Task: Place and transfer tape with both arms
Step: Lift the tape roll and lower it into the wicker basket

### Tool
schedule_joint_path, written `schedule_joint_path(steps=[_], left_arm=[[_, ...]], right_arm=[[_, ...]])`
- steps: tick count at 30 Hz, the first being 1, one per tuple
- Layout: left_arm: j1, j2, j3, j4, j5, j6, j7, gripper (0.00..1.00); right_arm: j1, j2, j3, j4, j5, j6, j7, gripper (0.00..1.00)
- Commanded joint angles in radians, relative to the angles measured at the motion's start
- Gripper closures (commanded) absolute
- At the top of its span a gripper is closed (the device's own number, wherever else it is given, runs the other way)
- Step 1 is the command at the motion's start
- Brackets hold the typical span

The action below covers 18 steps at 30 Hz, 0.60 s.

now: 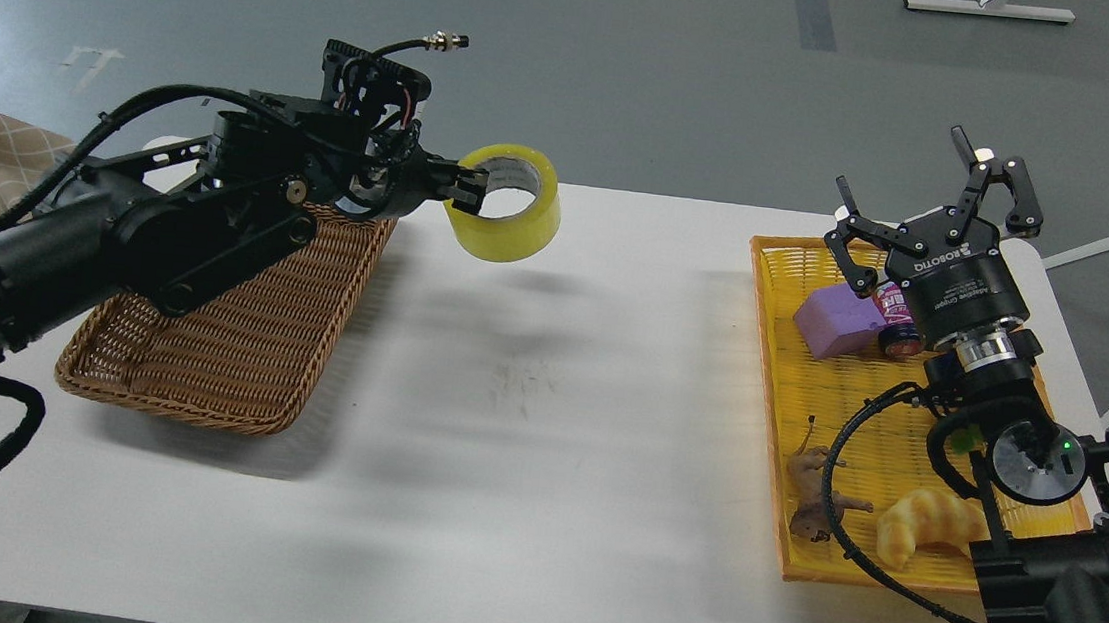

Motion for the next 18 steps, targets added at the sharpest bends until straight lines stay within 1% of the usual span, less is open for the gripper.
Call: schedule_joint_path(steps=[1,8,13,18], left_arm=[[-0.017,0.072,0.001,0.001,-0.032,0.0,-0.022,1.0],[-0.014,0.213,0.001,0.001,-0.032,0.0,-0.059,1.0],[0.0,0.28,0.002,0.001,-0.034,0.0,-0.068,1.0],[0.05,0.326,0.001,0.001,-0.032,0.0,-0.074,1.0]], right_arm=[[0.003,0.001,0.0,-0.001,0.0,0.0,0.0,0.0],[0.009,0.003,-0.002,-0.001,0.0,0.0,0.0,0.0],[0.009,0.011,-0.002,-0.001,0.0,0.0,0.0,0.0],[0.009,0.018,-0.003,-0.001,0.0,0.0,0.0,0.0]])
